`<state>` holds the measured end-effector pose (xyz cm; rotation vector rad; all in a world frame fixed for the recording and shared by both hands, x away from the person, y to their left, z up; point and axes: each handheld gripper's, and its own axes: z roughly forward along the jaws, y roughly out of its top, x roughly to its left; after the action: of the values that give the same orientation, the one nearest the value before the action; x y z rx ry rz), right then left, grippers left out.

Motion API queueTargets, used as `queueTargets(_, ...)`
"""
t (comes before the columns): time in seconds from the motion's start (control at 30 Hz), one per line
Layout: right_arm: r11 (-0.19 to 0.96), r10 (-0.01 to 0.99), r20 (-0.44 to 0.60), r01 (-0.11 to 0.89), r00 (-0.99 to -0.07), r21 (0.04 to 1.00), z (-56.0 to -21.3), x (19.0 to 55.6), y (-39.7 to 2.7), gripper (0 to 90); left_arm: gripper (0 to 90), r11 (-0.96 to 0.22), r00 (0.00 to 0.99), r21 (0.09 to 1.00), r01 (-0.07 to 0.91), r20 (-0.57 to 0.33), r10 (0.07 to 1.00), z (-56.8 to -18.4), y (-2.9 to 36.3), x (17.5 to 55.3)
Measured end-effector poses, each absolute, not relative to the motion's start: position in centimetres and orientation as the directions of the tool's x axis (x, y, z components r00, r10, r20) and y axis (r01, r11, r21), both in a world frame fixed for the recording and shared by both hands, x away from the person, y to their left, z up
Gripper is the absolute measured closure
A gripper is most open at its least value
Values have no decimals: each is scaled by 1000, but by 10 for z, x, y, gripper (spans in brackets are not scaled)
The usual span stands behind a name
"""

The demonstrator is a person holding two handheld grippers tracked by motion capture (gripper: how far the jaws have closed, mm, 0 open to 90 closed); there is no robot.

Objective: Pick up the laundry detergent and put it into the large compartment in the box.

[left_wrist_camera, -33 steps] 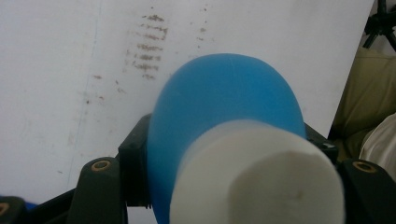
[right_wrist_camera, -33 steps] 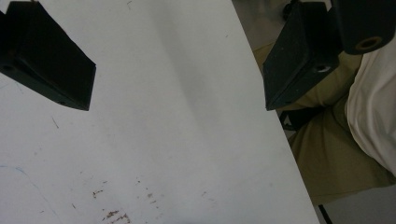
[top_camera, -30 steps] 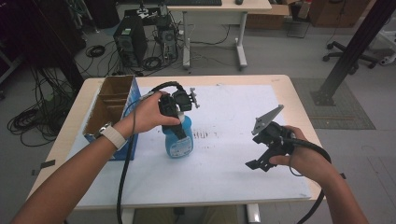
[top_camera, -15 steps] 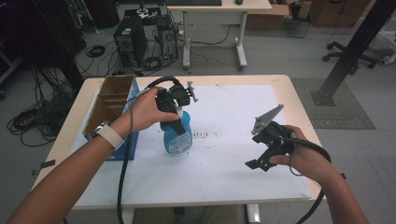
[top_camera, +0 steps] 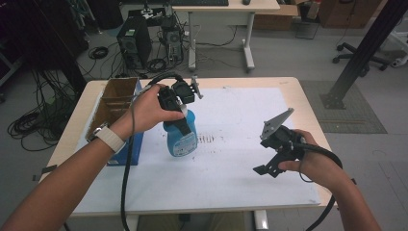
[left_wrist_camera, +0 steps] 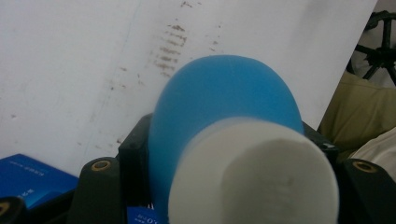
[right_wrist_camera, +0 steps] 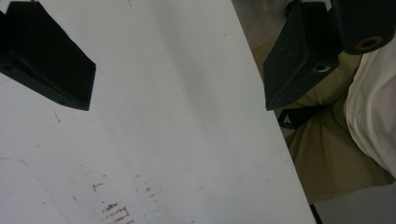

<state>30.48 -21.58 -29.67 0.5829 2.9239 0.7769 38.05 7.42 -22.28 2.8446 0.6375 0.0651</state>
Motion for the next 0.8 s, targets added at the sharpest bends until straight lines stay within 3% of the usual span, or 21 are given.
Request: queueTargets(0.8, 809, 345, 29, 312, -938, 498, -292, 308, -211, 98, 373, -784, 809, 258, 565, 15, 588, -183, 90, 379)
